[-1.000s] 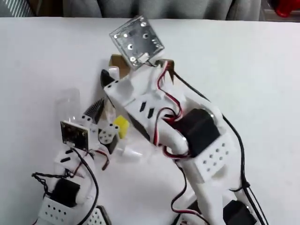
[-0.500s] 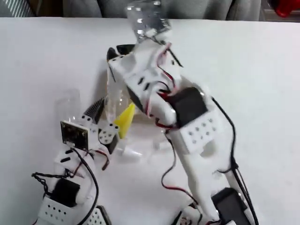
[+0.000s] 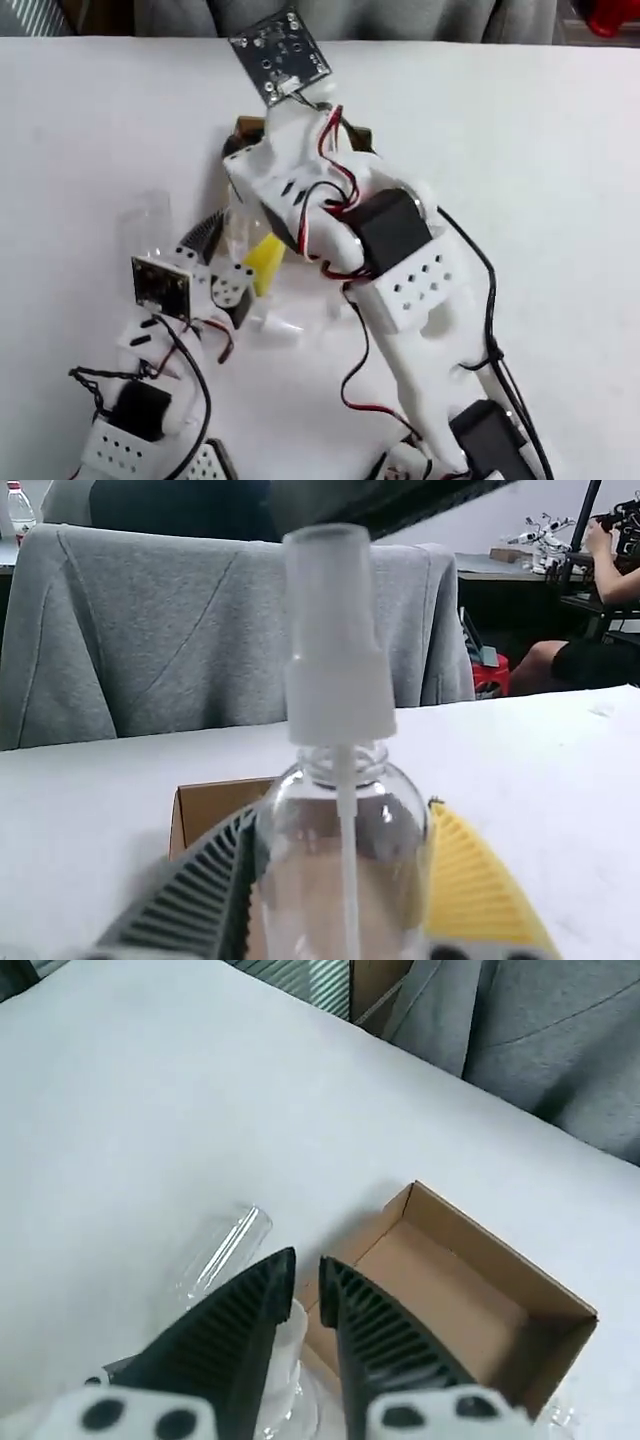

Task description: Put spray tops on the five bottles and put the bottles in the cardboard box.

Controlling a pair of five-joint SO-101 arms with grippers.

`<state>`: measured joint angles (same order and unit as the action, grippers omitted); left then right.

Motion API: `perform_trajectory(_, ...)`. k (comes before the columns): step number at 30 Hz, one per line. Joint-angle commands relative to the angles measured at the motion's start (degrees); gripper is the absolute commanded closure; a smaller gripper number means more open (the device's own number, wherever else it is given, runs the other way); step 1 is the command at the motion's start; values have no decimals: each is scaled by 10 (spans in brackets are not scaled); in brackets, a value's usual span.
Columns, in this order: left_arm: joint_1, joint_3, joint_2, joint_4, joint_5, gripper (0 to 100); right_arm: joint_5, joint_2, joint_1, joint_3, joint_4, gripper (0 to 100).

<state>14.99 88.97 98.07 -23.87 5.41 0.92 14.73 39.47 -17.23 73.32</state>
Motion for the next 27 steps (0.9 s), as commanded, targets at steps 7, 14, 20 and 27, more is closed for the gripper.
perform_trajectory(7, -8, -19, 16, 20, 6, 980, 6, 5, -5, -26, -5, 983)
perform_trajectory(14, -8, -18, 16, 21, 5, 980, 5, 5, -81, -75, 1, 983)
perform_trajectory(20, -13, -18, 14, 21, 6, 980, 5, 7, -105, -76, 113, 983)
perform_trajectory(27, -15, -21, 13, 21, 11, 980, 5, 78, -124, 22, 175, 983)
